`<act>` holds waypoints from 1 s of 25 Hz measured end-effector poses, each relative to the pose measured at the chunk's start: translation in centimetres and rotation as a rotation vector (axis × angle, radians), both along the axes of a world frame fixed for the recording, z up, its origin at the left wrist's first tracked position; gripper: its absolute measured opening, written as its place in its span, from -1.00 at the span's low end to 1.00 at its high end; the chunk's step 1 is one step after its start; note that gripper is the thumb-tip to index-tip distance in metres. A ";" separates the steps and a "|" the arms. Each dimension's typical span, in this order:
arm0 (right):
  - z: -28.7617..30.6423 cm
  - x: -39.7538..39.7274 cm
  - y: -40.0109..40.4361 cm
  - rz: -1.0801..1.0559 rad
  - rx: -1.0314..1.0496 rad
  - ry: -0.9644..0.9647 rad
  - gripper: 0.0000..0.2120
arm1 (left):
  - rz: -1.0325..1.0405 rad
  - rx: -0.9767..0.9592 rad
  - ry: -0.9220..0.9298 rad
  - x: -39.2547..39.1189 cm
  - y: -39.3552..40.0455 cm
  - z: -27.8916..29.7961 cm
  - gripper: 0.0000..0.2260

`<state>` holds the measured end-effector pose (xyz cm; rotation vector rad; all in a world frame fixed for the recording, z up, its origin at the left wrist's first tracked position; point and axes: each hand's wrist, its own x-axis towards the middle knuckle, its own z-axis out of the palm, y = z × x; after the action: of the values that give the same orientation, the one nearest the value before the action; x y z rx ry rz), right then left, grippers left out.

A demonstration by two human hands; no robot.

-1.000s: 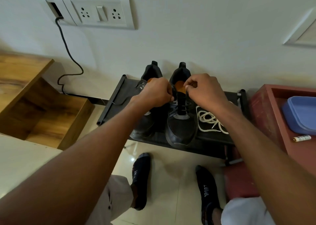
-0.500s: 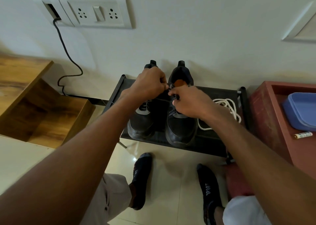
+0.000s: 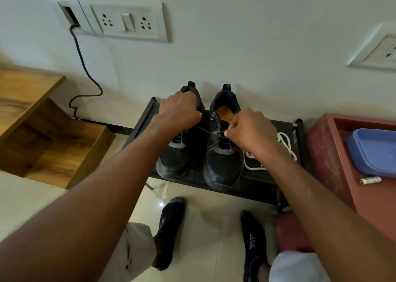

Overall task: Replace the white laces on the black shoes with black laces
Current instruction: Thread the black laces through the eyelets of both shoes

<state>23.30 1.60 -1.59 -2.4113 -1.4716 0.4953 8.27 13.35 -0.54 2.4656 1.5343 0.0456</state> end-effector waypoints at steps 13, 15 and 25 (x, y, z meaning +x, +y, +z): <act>4.7 3.0 -0.8 -0.520 0.283 1.404 -0.96 | 0.144 -0.009 0.041 -0.7 0.7 0.4 -0.87; 3.8 2.1 -0.6 -0.419 0.218 0.967 -0.95 | 0.144 -0.003 0.057 -0.4 0.5 0.3 -0.88; -1.5 0.0 -0.7 0.036 -0.122 -0.038 -0.63 | 0.001 -0.002 -0.129 1.4 -0.8 0.1 -0.87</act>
<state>23.34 0.92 -3.11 -2.5043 -1.5451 0.5661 9.63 12.58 -0.40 2.4091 1.4818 0.1988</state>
